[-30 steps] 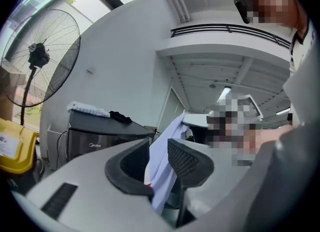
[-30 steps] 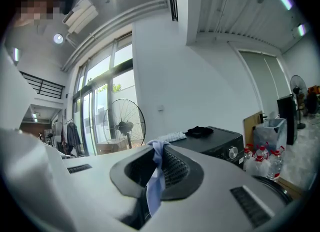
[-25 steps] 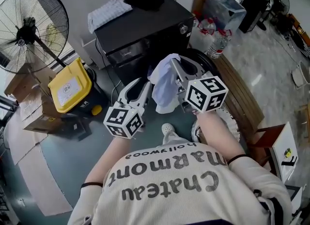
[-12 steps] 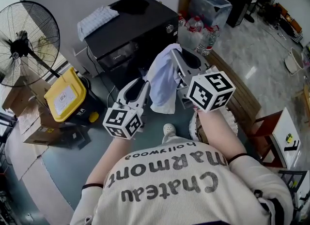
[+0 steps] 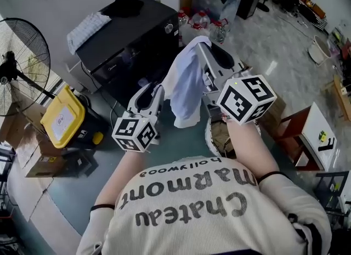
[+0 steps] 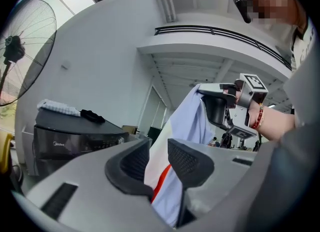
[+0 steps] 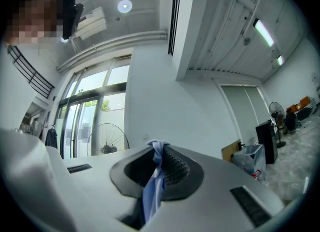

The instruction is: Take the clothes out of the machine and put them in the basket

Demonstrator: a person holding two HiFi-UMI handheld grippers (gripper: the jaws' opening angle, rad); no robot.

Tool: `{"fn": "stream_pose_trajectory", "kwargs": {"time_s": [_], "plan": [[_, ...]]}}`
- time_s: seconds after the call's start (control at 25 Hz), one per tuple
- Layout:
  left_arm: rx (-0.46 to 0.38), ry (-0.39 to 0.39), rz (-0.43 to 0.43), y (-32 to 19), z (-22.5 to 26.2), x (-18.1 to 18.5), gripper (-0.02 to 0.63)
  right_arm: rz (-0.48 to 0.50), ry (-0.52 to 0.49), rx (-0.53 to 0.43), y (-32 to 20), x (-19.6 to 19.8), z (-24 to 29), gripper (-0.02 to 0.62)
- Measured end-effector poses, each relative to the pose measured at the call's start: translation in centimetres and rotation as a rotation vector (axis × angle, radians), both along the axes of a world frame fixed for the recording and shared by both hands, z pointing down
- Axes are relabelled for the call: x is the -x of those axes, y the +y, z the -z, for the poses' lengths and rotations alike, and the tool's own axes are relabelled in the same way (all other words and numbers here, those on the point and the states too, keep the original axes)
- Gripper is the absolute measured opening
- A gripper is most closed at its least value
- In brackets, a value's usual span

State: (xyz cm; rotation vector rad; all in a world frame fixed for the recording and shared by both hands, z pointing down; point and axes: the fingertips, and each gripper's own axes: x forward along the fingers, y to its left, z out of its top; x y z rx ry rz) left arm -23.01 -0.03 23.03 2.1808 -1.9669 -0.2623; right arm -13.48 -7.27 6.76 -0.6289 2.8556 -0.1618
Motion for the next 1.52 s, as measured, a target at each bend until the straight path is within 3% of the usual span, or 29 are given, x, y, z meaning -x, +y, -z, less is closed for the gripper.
{"fn": "stream_pose_trajectory", "kwargs": {"time_s": [0.2, 0.44, 0.92, 1.36, 1.52], "plan": [[-0.02, 0.002, -0.047, -2.1, 0.8, -3.3, 0.107, -0.055, -0.027, -0.047, -0.8, -5.0, 2.3, 0.037], [-0.056, 0.008, -0.095, -4.7, 2.3, -8.9, 0.107, -0.162, -0.065, -0.084, -2.2, -13.8, 5.9, 0.038], [-0.06, 0.046, -0.247, -8.6, 2.7, -26.0, 0.107, -0.31, -0.067, -0.108, -3.4, -32.0, 7.6, 0.038], [-0.036, 0.027, -0.303, -9.5, 1.4, -36.7, 0.107, -0.346, -0.03, -0.056, -4.2, -42.0, 4.6, 0.037], [-0.013, 0.011, -0.312, -9.6, 0.6, -38.3, 0.107, -0.347, -0.047, -0.035, -4.8, -43.6, 4.1, 0.038]]}}
